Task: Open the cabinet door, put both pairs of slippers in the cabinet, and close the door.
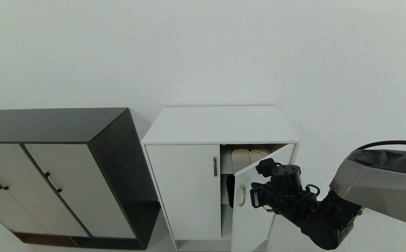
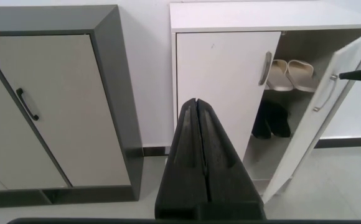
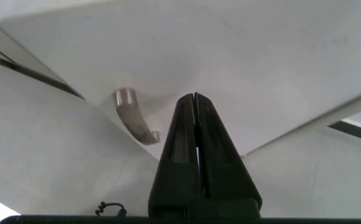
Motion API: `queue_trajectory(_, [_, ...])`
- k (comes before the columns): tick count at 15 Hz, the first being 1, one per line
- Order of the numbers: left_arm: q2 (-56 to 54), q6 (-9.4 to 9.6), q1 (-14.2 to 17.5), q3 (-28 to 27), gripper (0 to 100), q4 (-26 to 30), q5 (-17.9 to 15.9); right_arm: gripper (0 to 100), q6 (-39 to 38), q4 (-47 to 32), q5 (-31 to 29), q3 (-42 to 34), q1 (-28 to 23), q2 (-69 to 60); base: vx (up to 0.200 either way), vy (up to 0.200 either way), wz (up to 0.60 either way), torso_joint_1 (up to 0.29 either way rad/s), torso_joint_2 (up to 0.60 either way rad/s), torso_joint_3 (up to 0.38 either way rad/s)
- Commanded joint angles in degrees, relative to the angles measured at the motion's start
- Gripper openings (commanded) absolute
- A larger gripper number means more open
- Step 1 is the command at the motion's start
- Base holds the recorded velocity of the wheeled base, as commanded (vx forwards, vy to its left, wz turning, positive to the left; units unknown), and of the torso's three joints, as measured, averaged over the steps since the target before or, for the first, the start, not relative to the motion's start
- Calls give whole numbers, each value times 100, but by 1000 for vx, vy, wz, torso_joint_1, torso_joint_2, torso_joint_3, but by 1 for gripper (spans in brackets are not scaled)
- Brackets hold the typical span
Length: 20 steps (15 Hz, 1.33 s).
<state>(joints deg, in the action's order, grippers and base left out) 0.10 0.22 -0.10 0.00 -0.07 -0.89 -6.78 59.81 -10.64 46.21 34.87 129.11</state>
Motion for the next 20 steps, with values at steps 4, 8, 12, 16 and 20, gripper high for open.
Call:
queue_trajectory(4, [-1, -4, 1, 0, 0, -1, 1, 0, 10, -83, -8, 529, -147, 369, 0, 0, 0, 0, 0, 0])
queue_trajectory(8, [-1, -4, 1, 0, 0, -1, 1, 0, 10, -435, -8, 1012, -226, 431, 0, 0, 0, 0, 0, 0])
queue_trajectory(12, [-1, -13, 1, 0, 0, -1, 1, 0, 10, -804, -8, 1540, -340, 519, 0, 0, 0, 0, 0, 0])
queue_trajectory(16, [-1, -13, 1, 0, 0, -1, 10, 0, 10, -1050, -8, 1944, -393, 668, 0, 0, 0, 0, 0, 0])
queue_trajectory(20, [-1, -13, 1, 0, 0, -1, 10, 0, 1, -1068, -26, 2260, -454, 897, 0, 0, 0, 0, 0, 0])
